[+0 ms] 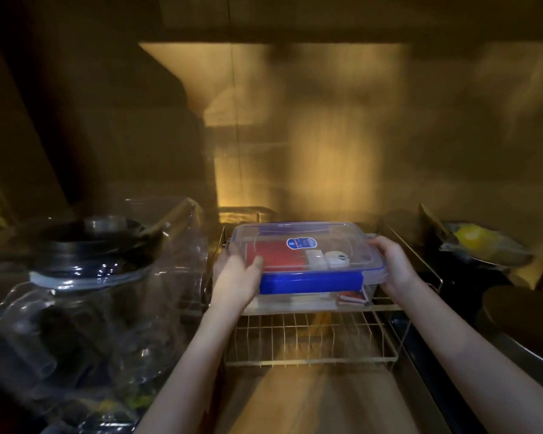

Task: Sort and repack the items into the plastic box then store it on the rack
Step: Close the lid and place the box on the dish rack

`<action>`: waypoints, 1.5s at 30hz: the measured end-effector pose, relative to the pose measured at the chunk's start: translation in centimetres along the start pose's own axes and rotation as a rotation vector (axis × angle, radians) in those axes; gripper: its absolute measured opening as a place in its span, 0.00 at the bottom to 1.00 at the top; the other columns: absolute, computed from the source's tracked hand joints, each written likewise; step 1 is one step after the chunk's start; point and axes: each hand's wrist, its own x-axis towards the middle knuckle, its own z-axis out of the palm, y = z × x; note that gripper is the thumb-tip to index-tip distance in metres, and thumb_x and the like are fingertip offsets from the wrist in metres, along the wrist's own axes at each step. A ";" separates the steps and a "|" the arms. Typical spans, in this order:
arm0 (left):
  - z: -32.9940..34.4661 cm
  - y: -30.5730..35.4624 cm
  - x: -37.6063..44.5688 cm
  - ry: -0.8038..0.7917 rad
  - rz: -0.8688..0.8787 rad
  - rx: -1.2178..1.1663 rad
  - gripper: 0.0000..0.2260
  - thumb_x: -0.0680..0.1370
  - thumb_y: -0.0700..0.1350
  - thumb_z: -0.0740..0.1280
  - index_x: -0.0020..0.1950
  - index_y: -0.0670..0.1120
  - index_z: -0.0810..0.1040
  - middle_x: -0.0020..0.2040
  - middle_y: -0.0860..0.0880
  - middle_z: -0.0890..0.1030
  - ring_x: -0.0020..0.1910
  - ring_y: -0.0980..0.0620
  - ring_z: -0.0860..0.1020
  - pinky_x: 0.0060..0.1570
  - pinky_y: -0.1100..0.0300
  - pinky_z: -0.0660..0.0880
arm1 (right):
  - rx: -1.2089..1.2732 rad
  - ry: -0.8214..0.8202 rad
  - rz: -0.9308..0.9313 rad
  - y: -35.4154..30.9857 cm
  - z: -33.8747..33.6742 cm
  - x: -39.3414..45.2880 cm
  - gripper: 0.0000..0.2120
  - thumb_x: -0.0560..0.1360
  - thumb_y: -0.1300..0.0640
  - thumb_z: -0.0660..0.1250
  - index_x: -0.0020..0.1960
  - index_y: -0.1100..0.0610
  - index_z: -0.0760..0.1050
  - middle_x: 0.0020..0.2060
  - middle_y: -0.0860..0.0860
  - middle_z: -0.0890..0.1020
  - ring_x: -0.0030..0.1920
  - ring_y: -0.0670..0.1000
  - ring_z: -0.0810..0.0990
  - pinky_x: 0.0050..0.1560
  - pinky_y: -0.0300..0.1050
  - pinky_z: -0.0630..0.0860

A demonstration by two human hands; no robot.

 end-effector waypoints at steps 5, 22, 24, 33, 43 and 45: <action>1.4 2.4 -2.2 -0.041 0.319 0.588 0.33 0.74 0.67 0.51 0.75 0.55 0.51 0.78 0.44 0.48 0.76 0.44 0.44 0.73 0.43 0.43 | -0.003 0.065 -0.060 0.3 -0.3 0.9 0.16 0.75 0.59 0.65 0.62 0.57 0.73 0.58 0.61 0.79 0.54 0.58 0.80 0.48 0.50 0.78; 2.4 1.4 2.0 -0.063 0.390 0.717 0.37 0.72 0.67 0.58 0.75 0.54 0.48 0.77 0.42 0.53 0.76 0.44 0.50 0.74 0.46 0.46 | 0.011 0.048 0.045 -0.5 2.1 4.9 0.22 0.73 0.62 0.67 0.65 0.55 0.69 0.54 0.58 0.80 0.46 0.54 0.82 0.39 0.46 0.78; 2.5 1.4 2.8 -0.063 0.387 0.716 0.36 0.72 0.67 0.58 0.75 0.54 0.49 0.77 0.42 0.54 0.76 0.44 0.51 0.74 0.45 0.46 | -0.026 0.038 0.033 -0.8 2.4 5.6 0.22 0.73 0.61 0.67 0.66 0.54 0.70 0.56 0.58 0.79 0.46 0.54 0.82 0.38 0.45 0.77; 2.6 1.5 5.9 -0.076 0.353 0.751 0.36 0.71 0.69 0.58 0.74 0.54 0.54 0.77 0.42 0.55 0.76 0.43 0.51 0.73 0.45 0.53 | -0.276 0.114 -0.062 -1.6 3.9 7.4 0.22 0.71 0.58 0.70 0.65 0.52 0.71 0.61 0.55 0.76 0.58 0.57 0.77 0.55 0.52 0.77; 2.3 1.9 6.9 -0.164 0.341 0.784 0.38 0.71 0.66 0.60 0.75 0.51 0.51 0.77 0.41 0.53 0.76 0.41 0.48 0.73 0.42 0.51 | -0.663 -0.071 -0.080 -3.2 4.1 5.4 0.23 0.79 0.53 0.58 0.73 0.55 0.60 0.69 0.57 0.69 0.61 0.56 0.73 0.55 0.48 0.70; 2.1 2.6 7.1 -0.223 0.316 0.800 0.39 0.71 0.66 0.62 0.75 0.50 0.50 0.77 0.40 0.50 0.76 0.39 0.48 0.72 0.41 0.53 | -0.794 -0.159 -0.109 -4.2 4.2 4.2 0.25 0.79 0.52 0.59 0.73 0.55 0.58 0.70 0.56 0.68 0.66 0.55 0.71 0.58 0.47 0.68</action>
